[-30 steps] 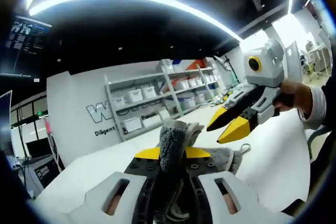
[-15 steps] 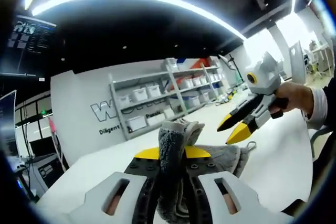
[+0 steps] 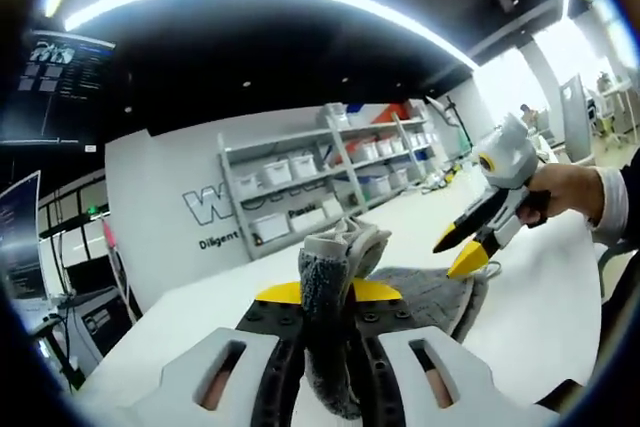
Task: Open the folded towel by lifting each exposed corner and separating the folded layers until the towel lies flat within the target outline without major curled edges
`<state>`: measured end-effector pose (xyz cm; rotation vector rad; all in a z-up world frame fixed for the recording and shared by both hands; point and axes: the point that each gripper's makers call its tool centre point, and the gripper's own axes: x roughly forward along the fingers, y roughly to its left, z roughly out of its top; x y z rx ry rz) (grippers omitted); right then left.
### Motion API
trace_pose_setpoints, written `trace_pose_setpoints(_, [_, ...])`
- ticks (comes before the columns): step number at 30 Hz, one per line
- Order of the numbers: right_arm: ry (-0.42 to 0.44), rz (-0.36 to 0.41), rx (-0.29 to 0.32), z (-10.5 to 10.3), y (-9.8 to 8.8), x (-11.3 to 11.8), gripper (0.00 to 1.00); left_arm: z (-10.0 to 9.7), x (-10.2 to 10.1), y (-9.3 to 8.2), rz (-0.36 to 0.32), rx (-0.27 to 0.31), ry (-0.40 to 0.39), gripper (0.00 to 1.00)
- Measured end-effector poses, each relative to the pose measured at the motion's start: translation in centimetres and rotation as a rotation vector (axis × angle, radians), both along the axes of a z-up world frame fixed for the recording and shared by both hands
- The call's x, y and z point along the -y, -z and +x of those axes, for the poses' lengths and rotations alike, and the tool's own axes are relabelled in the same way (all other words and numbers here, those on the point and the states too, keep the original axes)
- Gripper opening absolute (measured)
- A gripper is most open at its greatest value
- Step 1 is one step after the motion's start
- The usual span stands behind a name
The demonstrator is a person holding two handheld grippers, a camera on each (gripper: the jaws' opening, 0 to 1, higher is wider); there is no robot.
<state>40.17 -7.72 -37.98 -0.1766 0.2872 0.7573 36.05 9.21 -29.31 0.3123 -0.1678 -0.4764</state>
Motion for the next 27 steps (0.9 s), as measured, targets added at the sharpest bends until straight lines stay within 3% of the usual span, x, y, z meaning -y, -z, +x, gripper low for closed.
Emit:
trace_pose_setpoints(12, [-0.003, -0.102, 0.035, 0.0, 1.1, -0.1, 0.43, 0.4, -2.4, 0.1, -0.006, -0.037, -0.028, 0.15])
trace_pose_setpoints(18, [-0.017, -0.101, 0.02, -0.4, 1.4, -0.3, 0.4, 0.7, -3.8, 0.3, -0.021, -0.069, -0.042, 0.16])
trace_pose_setpoints(27, [-0.03, -0.102, 0.019, -0.4, 1.6, -0.4, 0.39, 1.3, -5.6, 1.6, 0.011, -0.143, -0.058, 0.17])
